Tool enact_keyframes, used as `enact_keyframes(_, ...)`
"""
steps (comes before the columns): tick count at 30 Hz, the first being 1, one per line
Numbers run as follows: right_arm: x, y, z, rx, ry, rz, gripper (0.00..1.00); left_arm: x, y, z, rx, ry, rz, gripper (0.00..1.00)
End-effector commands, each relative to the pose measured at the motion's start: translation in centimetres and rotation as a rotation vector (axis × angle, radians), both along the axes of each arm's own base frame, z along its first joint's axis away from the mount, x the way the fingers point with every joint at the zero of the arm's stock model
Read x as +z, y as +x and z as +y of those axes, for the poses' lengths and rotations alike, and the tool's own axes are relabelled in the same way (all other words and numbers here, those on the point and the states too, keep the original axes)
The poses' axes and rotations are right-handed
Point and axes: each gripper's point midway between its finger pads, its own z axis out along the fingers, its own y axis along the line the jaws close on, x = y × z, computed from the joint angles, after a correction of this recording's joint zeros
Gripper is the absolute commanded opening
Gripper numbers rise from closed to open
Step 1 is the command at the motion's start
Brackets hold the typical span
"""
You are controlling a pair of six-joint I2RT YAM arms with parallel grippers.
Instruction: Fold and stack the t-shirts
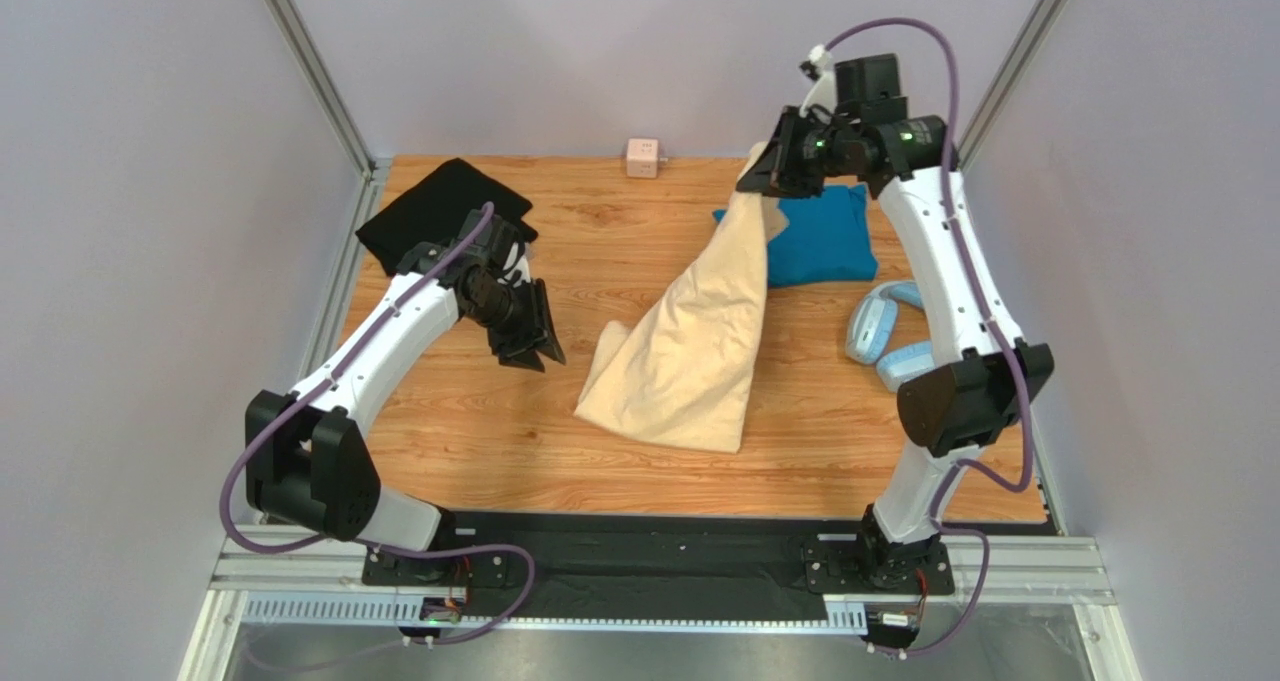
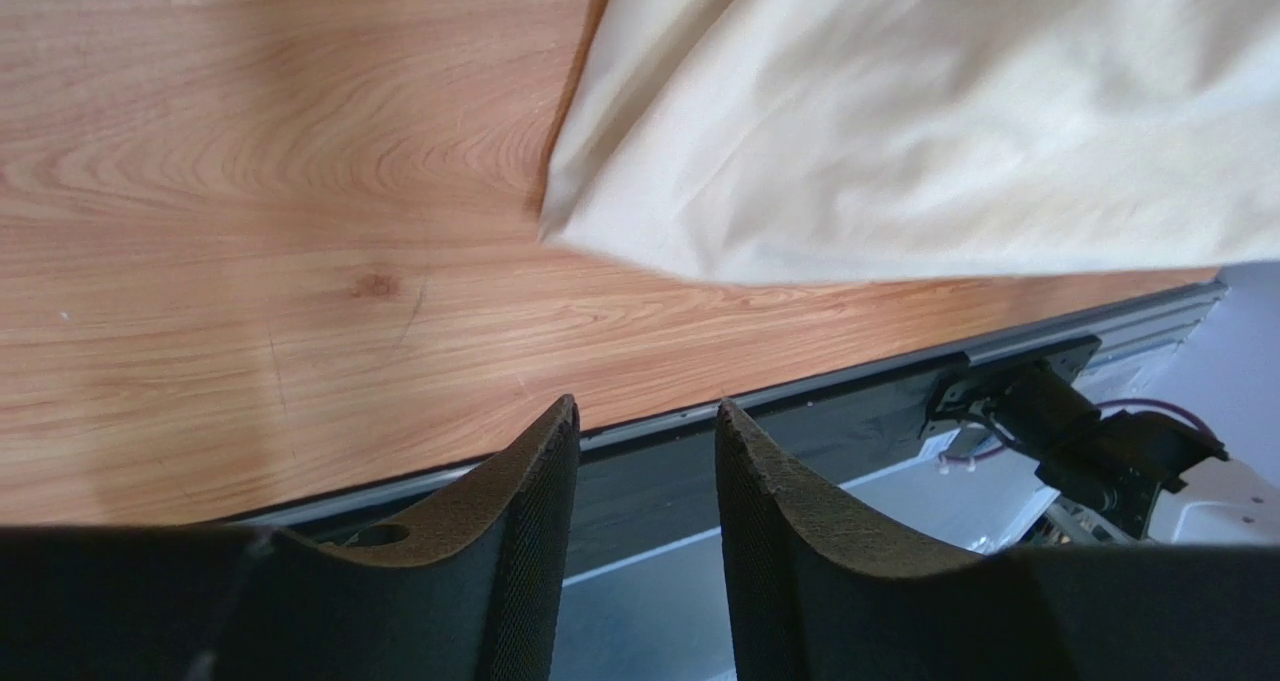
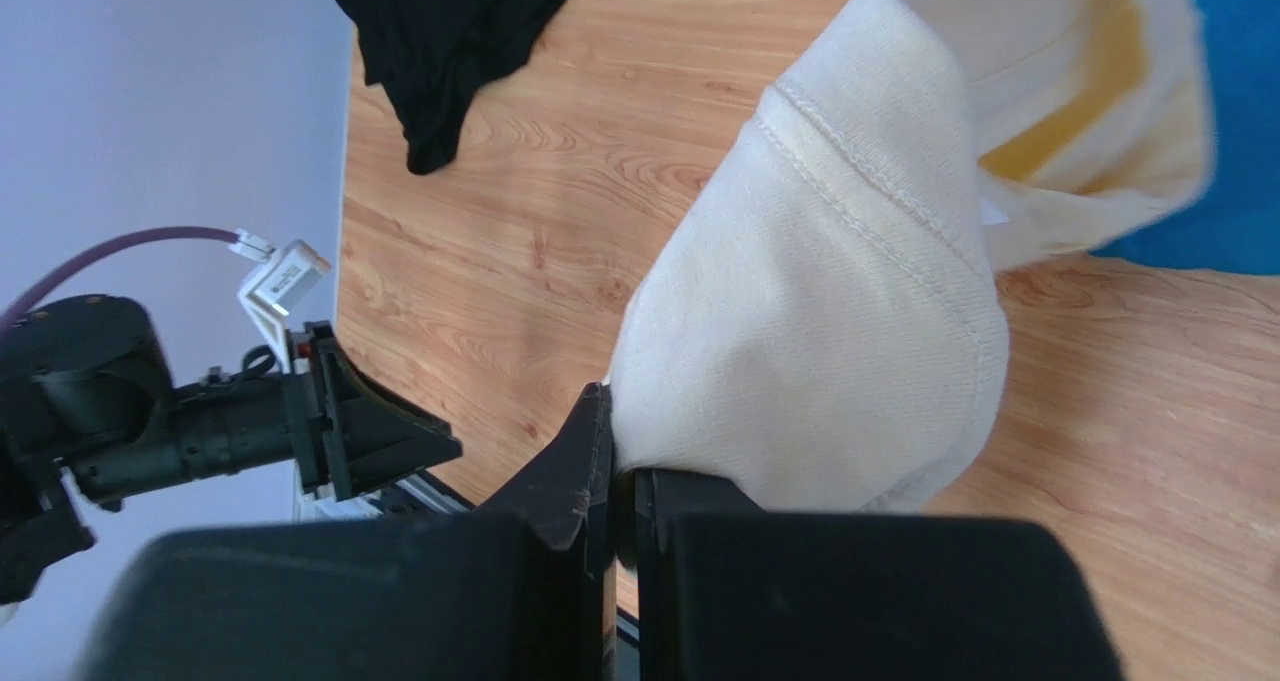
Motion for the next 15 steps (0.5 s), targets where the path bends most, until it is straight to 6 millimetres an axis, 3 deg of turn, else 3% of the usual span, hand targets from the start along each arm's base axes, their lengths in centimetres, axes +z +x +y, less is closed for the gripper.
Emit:
enact_keyframes(1, 7.3, -3.5, 1.2, 0.067, 0.163, -0.073, 0.00, 1.5, 1.9, -0.4, -0.026, -0.012, -0.068, 0.45)
enact_keyframes(4, 9.5, -5.0, 4.7, 0.136, 0.254, -0.067, 0.00, 1.8, 2.2, -0.3, -0.025, -0.005, -0.082, 0.45)
enact_keyframes(6, 11.9, -6.8, 8.4, 0.225, 0.307, -0.118, 0.00, 2.0, 1.9, 0.2, -0.018, 0.009, -0.093, 0.45)
enact_keyframes(8, 12.3, -8.2, 12.3, 0.318, 0.347, -0.127, 0.00, 2.2, 1.5, 0.8, -0.008, 0.028, -0.107, 0.45)
enact_keyframes(11, 8.4, -8.5, 16.3, 0.379, 0.330, -0.021, 0.00, 2.2, 0.8, 2.2, 0.020, 0.065, -0.115, 0.44)
enact_keyframes(12, 5.0, -7.5, 17.4, 0.361, 0.288, 0.049, 0.00, 2.3, 0.7, 2.8, 0.043, 0.074, -0.117, 0.44)
enact_keyframes(14, 0.6, -7.6, 18.9, 0.373, 0.212, 0.123, 0.00, 2.3, -0.3, 3.9, 0.070, 0.094, -0.117, 0.44)
enact_keyframes(15, -3.4, -6.5, 19.6, 0.340, 0.124, 0.159, 0.00, 2.4, -0.4, 4.7, 0.101, 0.096, -0.113, 0.44)
